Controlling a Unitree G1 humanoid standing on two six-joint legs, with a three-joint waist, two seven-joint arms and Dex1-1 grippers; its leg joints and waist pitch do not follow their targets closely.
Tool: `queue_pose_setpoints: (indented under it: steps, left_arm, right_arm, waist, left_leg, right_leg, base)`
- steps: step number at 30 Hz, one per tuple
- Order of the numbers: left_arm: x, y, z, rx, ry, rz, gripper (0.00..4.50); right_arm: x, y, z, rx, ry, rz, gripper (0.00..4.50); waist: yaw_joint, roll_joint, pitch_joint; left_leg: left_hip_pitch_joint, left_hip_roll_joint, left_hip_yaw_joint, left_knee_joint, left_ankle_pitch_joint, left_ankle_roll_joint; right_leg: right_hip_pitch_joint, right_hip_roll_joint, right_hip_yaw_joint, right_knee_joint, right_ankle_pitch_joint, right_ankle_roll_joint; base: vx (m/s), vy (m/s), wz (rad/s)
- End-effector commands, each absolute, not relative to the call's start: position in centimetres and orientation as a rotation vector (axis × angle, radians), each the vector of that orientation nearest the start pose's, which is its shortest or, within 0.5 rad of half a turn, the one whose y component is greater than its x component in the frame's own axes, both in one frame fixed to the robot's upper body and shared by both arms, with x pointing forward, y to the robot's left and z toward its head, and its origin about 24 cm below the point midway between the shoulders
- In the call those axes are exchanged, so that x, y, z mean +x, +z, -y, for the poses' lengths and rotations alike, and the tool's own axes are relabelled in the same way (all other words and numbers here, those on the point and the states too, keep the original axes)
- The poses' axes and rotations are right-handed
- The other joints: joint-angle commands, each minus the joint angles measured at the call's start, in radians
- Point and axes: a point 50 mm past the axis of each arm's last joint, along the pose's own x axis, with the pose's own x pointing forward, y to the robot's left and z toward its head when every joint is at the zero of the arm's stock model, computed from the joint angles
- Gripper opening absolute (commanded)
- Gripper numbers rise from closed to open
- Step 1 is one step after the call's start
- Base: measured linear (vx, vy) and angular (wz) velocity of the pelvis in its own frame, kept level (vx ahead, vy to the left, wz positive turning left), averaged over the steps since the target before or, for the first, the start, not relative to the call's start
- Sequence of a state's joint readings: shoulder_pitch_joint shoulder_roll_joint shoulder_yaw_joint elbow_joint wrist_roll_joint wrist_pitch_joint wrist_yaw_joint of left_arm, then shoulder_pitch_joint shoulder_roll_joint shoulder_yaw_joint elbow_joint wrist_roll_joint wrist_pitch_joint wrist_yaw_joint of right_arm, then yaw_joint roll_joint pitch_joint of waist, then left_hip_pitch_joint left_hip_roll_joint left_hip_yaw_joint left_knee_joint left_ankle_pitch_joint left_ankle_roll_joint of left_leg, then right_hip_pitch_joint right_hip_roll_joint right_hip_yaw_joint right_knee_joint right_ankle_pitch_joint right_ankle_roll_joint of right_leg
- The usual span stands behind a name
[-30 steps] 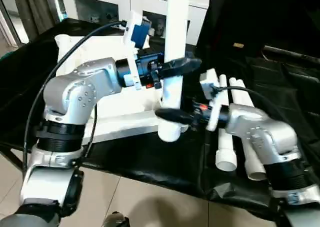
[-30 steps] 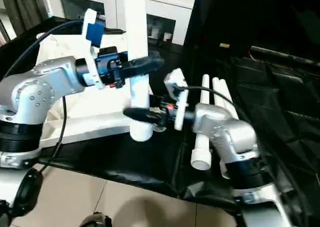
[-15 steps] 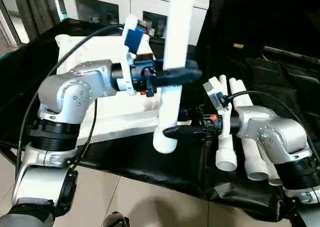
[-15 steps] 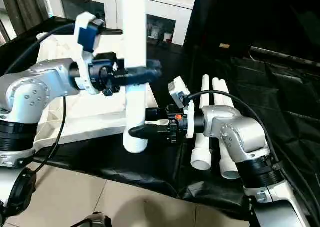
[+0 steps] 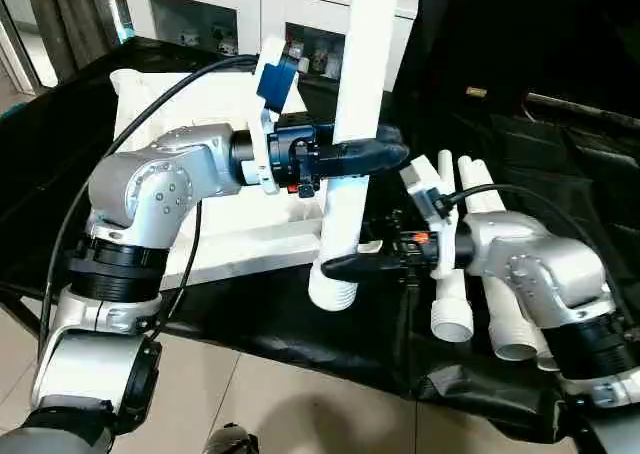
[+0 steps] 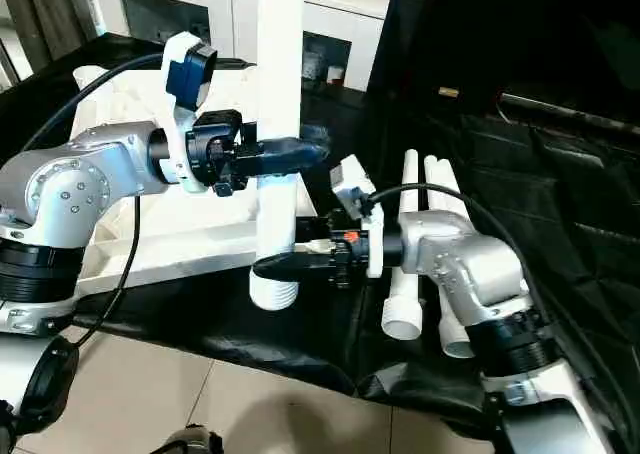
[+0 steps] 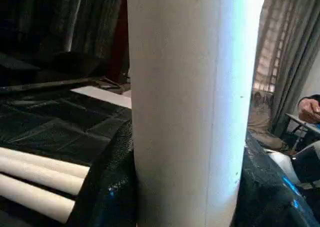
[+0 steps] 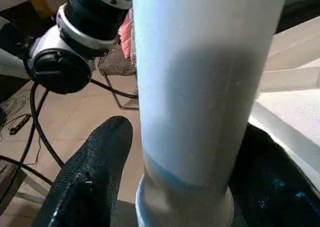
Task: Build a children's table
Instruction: Insert table leg to table base
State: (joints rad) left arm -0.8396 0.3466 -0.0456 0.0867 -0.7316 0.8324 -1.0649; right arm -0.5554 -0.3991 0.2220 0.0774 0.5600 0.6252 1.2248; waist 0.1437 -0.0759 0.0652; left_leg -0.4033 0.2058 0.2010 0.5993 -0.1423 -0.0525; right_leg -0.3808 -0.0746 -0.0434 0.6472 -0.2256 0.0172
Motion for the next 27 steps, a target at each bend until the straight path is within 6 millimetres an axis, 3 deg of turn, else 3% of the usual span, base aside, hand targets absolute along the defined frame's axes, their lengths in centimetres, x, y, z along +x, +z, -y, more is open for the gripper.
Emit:
queue_pose_setpoints:
  steps: [1,4,16,25,26,27]
  left_arm:
    - [30.99,23.17,-8.45,-0.196,-1.558,-0.028,1.84]
    - [31.07,23.26,-8.45,-0.198,-1.557,-0.026,1.84]
    - [30.92,23.23,-8.02,-0.186,-1.583,-0.037,1.84]
    - [31.01,23.25,-7.82,-0.195,-1.563,-0.023,1.84]
    - [31.16,23.07,-7.88,-0.214,-1.547,-0.046,2.4]
    - [31.2,23.04,-7.95,-0.223,-1.54,-0.047,2.54]
  right_arm:
    - [29.02,13.5,9.97,0.117,1.579,-0.235,3.01]
    - [29.07,13.55,9.91,0.116,1.583,-0.23,3.01]
    - [29.22,13.59,9.72,0.132,1.59,-0.214,1.96]
    - [29.02,13.51,9.75,0.149,1.588,-0.208,1.91]
    - [29.0,13.51,9.79,0.159,1.576,-0.198,1.91]
    - [29.02,13.53,9.77,0.169,1.566,-0.188,1.91]
  waist:
    - [-0.002,0.003,-0.078]
    - [-0.001,0.003,-0.078]
    - [-0.001,0.009,-0.079]
    - [-0.001,0.009,-0.08]
    - [-0.001,0.009,-0.08]
    - [0.0,0.006,-0.081]
  left_leg:
    - [0.038,0.027,-0.014,-0.064,-0.15,-0.047]
    - [0.04,0.027,-0.015,-0.065,-0.163,-0.052]
    - [0.041,0.026,-0.015,-0.064,-0.163,-0.055]
    - [0.039,0.026,-0.015,-0.063,-0.161,-0.054]
    - [0.039,0.026,-0.015,-0.063,-0.161,-0.054]
    - [0.039,0.026,-0.015,-0.063,-0.161,-0.052]
  right_leg:
    - [0.032,-0.062,0.033,-0.067,-0.044,-0.211]
    - [0.032,-0.063,0.034,-0.068,-0.06,-0.207]
    - [0.032,-0.061,0.033,-0.065,-0.024,-0.219]
    - [0.035,-0.061,0.033,-0.063,-0.004,-0.226]
    - [0.036,-0.062,0.033,-0.063,-0.006,-0.227]
    - [0.035,-0.062,0.033,-0.064,-0.006,-0.227]
  base:
    - [0.0,0.0,0.0]
    - [0.0,0.0,0.0]
    - [0.0,0.0,0.0]
    - [0.0,0.0,0.0]
    - [0.0,0.0,0.0]
    - [0.0,0.0,0.0]
